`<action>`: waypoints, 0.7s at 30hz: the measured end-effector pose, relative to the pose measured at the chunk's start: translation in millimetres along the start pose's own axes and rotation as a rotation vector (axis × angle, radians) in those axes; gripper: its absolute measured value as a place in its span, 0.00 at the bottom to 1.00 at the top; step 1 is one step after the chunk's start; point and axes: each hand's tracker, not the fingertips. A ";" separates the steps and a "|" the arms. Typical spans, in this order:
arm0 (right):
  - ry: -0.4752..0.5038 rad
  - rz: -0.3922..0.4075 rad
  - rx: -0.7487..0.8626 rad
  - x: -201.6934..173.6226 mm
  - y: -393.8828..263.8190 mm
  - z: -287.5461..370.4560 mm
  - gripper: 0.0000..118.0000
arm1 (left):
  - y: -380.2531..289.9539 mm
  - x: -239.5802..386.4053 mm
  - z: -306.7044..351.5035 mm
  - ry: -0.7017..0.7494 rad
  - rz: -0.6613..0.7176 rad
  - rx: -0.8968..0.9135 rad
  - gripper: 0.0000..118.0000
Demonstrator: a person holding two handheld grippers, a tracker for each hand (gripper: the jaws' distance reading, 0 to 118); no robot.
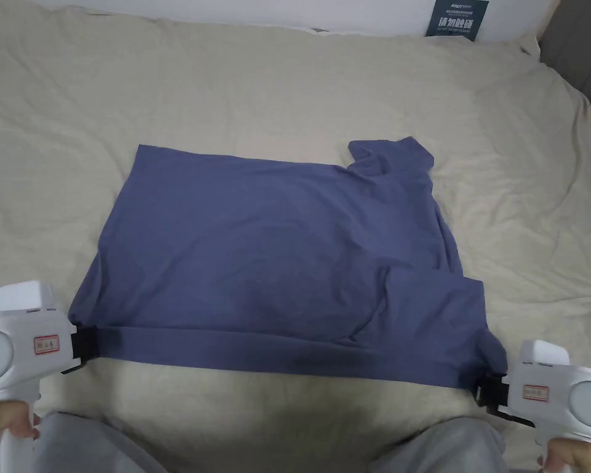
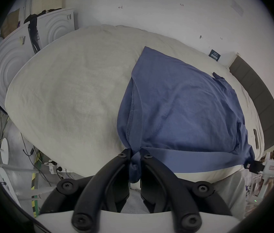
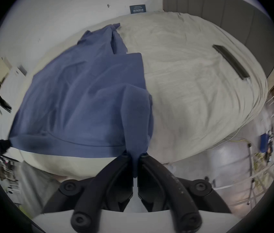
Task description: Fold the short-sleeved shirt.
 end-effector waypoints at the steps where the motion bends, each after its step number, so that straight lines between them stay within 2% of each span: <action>1: 0.037 0.026 -0.005 -0.7 2.2 9.2 0.05 | 1.7 -0.1 2.0 0.002 0.006 -0.003 0.09; 4: 0.009 0.208 0.030 -8.9 16.1 45.8 0.05 | 12.5 -2.5 11.2 -0.022 0.031 -0.007 0.09; 6: 0.035 0.242 0.058 -11.1 33.6 70.9 0.05 | 27.7 -5.7 21.1 -0.067 0.088 0.008 0.09; 7: 0.055 0.230 0.075 -11.2 43.6 80.1 0.05 | 35.4 -6.5 24.0 -0.084 0.116 0.017 0.09; 10: 0.125 0.125 0.139 -18.3 81.2 97.9 0.05 | 67.3 -9.9 25.9 -0.126 0.221 0.046 0.09; 12: 0.152 0.077 0.166 -26.0 108.9 94.1 0.05 | 90.2 -9.3 14.6 -0.122 0.245 0.060 0.09; 16: 0.073 0.095 0.174 -54.2 158.8 61.3 0.05 | 133.9 1.6 -20.2 -0.115 0.258 0.065 0.09; 21: 0.034 0.002 0.095 -71.9 207.1 1.0 0.05 | 176.3 16.9 -82.0 -0.057 0.228 0.031 0.10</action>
